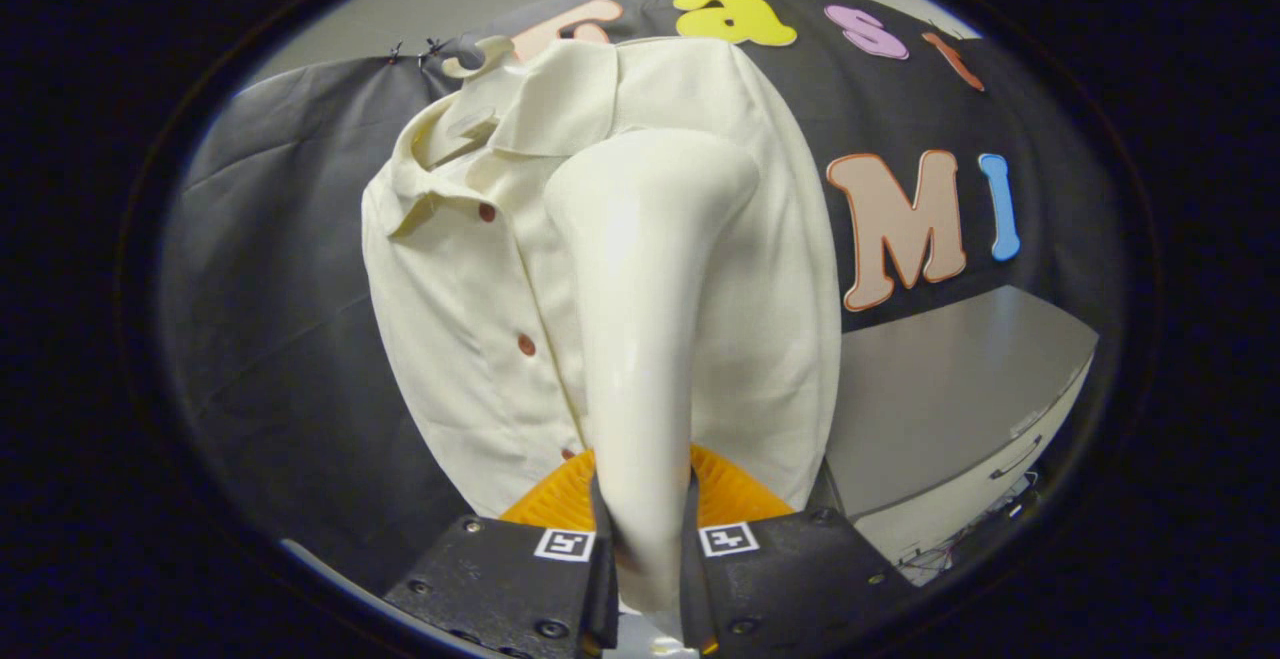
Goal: Iron the clothes twice with a garment steamer, once on the left side and once on the right side.
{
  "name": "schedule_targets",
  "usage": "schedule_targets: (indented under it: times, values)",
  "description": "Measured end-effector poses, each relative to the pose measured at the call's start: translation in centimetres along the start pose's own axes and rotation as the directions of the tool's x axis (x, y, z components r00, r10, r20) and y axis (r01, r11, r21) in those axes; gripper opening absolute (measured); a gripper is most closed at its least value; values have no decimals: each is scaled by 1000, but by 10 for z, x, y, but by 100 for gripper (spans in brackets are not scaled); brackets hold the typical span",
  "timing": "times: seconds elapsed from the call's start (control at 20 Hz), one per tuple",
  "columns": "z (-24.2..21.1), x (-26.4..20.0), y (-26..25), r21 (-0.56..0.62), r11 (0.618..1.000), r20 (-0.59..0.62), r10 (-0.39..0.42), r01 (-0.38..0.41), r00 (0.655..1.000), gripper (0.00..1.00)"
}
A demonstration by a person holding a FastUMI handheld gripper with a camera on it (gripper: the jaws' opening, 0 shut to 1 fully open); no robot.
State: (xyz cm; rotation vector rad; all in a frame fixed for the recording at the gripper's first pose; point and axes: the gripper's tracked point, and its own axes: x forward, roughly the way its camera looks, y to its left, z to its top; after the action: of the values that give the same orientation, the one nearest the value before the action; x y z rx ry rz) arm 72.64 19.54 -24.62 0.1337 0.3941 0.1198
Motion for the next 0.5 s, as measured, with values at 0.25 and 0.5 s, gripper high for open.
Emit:
schedule_targets:
  times: [0.25, 0.5]
  values:
    - [-26, 10, -6, 4, 1000, -44, 21, -21, 999, 24]
    - [-65, 19, -12, 4, 999, -107, 40, -39, 993, 24]
